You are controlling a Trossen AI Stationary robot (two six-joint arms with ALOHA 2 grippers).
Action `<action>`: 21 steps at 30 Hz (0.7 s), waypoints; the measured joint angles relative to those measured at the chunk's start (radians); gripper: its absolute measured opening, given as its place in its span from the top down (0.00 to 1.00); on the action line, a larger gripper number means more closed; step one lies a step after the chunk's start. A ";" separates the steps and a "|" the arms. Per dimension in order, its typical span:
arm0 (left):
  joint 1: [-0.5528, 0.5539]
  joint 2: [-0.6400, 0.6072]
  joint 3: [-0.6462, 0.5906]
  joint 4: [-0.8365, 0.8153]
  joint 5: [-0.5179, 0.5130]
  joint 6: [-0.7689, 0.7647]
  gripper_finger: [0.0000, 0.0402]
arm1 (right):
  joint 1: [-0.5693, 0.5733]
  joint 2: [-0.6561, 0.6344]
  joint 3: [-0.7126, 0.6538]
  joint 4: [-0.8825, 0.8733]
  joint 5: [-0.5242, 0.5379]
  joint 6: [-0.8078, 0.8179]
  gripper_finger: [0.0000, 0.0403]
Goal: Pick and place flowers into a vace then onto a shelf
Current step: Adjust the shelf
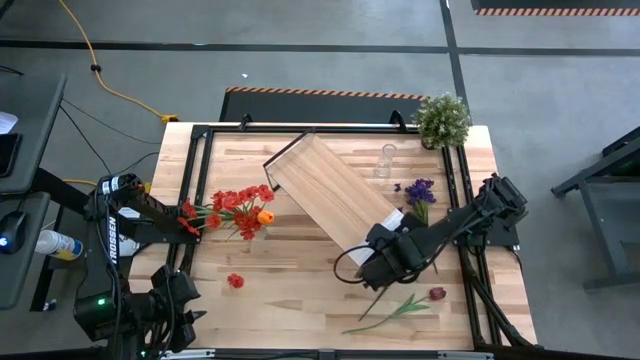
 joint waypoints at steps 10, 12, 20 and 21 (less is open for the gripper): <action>0.000 0.000 0.000 -0.008 0.000 0.000 0.41 | -0.006 0.000 0.000 0.000 0.037 -0.029 0.83; 0.000 0.000 0.000 -0.011 0.000 0.000 0.41 | -0.011 0.000 0.000 0.000 0.037 -0.030 0.83; 0.000 0.000 0.000 -0.014 0.000 0.000 0.41 | -0.037 0.000 0.000 0.051 0.051 -0.093 0.83; 0.000 0.000 0.000 -0.014 0.000 0.000 0.41 | -0.042 0.000 0.000 0.063 0.053 -0.102 0.83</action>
